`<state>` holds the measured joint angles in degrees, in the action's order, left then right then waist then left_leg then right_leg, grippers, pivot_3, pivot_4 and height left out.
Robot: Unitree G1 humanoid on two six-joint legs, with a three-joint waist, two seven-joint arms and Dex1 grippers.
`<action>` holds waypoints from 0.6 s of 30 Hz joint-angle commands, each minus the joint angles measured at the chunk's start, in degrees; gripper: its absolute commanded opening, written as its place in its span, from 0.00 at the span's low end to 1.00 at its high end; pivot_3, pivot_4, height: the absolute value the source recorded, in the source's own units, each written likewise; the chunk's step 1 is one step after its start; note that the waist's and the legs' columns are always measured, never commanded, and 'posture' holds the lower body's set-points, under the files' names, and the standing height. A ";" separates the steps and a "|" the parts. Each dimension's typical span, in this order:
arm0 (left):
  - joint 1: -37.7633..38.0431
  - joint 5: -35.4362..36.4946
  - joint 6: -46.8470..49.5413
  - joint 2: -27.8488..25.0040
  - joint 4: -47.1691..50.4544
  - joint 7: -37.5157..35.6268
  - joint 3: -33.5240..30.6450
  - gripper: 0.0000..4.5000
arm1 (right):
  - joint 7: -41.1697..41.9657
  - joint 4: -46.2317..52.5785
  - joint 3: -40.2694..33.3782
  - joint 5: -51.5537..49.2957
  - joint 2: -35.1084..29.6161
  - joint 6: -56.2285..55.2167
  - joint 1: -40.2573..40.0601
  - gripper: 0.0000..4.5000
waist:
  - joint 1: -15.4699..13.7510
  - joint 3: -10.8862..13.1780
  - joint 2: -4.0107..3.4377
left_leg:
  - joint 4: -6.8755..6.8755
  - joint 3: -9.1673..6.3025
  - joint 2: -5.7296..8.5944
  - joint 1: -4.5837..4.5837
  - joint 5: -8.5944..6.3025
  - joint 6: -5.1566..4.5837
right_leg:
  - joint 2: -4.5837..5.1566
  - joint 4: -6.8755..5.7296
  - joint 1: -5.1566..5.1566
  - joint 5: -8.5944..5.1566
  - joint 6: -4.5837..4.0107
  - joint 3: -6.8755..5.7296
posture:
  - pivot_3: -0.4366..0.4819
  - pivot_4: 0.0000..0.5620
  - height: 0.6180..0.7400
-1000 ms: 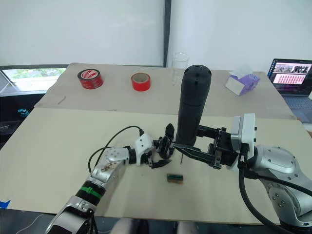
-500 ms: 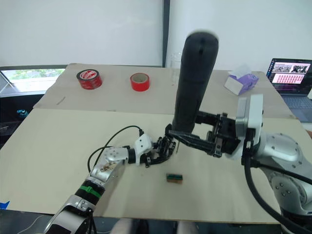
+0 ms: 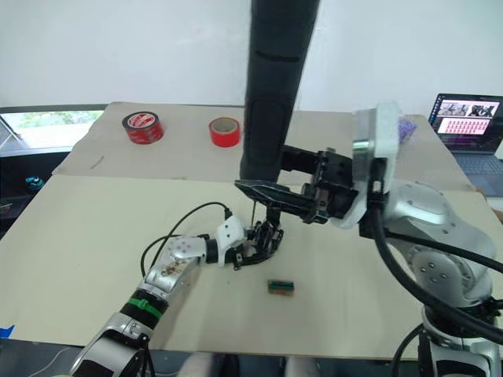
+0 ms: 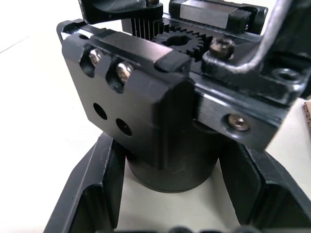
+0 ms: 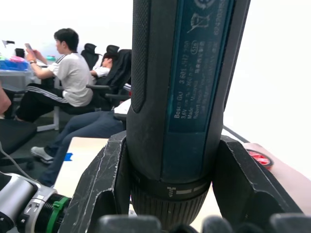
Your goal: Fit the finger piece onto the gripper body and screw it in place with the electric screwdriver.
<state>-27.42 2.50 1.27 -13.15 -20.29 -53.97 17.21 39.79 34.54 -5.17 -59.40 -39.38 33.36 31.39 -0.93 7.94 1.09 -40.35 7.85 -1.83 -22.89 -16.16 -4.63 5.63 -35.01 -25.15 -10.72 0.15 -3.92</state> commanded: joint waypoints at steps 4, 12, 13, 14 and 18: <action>1.12 -0.81 3.06 -0.94 -0.30 -0.82 1.36 0.51 | 0.03 -0.93 1.95 5.06 2.52 -1.80 2.14 0.43 | 0.15 0.00 0.00 | 0.00 0.01 0.00 0.00 0.00 0.00 | -0.02 0.00 0.00 0.00 0.00 -0.01 | 0.48 0.27 1.00; 1.50 -0.88 3.74 -1.04 0.30 -0.56 1.27 0.51 | 2.62 -2.74 4.46 11.00 4.90 -3.14 0.95 0.43 | 0.22 0.00 0.00 | 0.00 0.01 0.00 -0.01 0.00 0.00 | -0.03 0.00 -0.01 0.00 0.00 -0.02 | 0.48 0.27 1.00; 1.56 -0.88 3.77 -1.06 0.34 -0.53 1.26 0.51 | 2.85 -2.87 4.60 11.51 5.15 -3.19 0.74 0.43 | 0.22 0.00 0.00 | 0.00 0.02 0.00 -0.01 0.00 0.00 | -0.04 0.01 -0.01 0.00 0.00 -0.02 | 0.48 0.27 1.00; 1.62 -0.88 3.80 -1.09 0.39 -0.51 1.25 0.51 | 3.14 -2.97 4.78 12.07 5.38 -3.29 0.48 0.43 | 0.23 0.00 0.00 | 0.00 0.01 0.00 -0.01 0.00 0.00 | -0.03 0.01 -0.01 0.00 0.00 -0.02 | 0.48 0.27 1.00; 1.81 -0.87 4.04 -1.16 0.59 -0.47 1.27 0.51 | 4.11 -3.27 5.19 13.96 6.44 -3.63 -0.37 0.43 | 0.25 0.00 0.00 | 0.01 0.02 0.00 -0.01 0.00 0.00 | -0.04 0.00 -0.02 0.00 0.00 -0.02 | 0.48 0.27 1.00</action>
<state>-27.10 2.58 3.68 -13.54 -18.66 -54.21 17.16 43.52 30.05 1.25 -45.53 -33.40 32.62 30.50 -0.67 7.94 1.09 -40.35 7.86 -1.84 -22.89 -16.16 -4.63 5.59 -35.01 -25.17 -10.72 0.15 -3.94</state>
